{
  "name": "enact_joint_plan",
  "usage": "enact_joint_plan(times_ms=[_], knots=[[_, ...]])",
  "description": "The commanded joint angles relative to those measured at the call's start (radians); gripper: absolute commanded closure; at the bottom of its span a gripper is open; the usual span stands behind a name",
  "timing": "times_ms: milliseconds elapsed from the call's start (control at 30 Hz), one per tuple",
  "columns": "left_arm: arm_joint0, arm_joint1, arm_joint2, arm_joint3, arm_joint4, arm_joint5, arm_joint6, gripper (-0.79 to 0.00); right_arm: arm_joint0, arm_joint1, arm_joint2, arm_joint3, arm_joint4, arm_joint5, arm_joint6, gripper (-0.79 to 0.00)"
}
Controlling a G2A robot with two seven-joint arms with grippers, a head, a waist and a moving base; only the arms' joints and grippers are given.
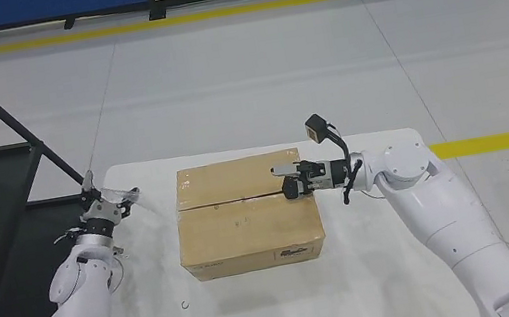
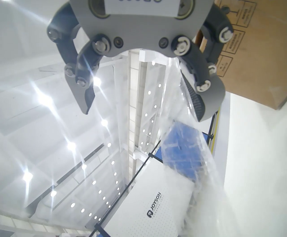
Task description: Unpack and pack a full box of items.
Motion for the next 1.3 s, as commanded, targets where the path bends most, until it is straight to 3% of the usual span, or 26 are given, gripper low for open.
enact_joint_plan(times_ms=[0, 333, 433, 867, 1033, 1267], knots=[[0.003, -0.001, -0.019, 0.014, -0.035, -0.015, 0.018, -0.785, 0.000, 0.000, 0.000, 0.000, 0.000, 0.000, 0.000, -0.785], [0.025, -0.010, -0.051, 0.017, -0.099, -0.043, 0.046, -0.785, 0.000, 0.000, 0.000, 0.000, 0.000, 0.000, 0.000, -0.785], [0.036, -0.011, -0.040, 0.005, -0.088, 0.001, 0.017, -0.785, 0.000, 0.000, 0.000, 0.000, 0.000, 0.000, 0.000, -0.785], [0.036, -0.011, -0.040, 0.005, -0.088, 0.001, 0.017, -0.785, 0.000, 0.000, 0.000, 0.000, 0.000, 0.000, 0.000, -0.785], [0.050, -0.007, -0.069, -0.029, -0.101, 0.021, 0.084, -0.785, 0.000, 0.000, 0.000, 0.000, 0.000, 0.000, 0.000, -0.785], [0.015, -0.011, -0.106, -0.007, -0.179, 0.037, 0.114, -0.785, 0.000, 0.000, 0.000, 0.000, 0.000, 0.000, 0.000, -0.785]])
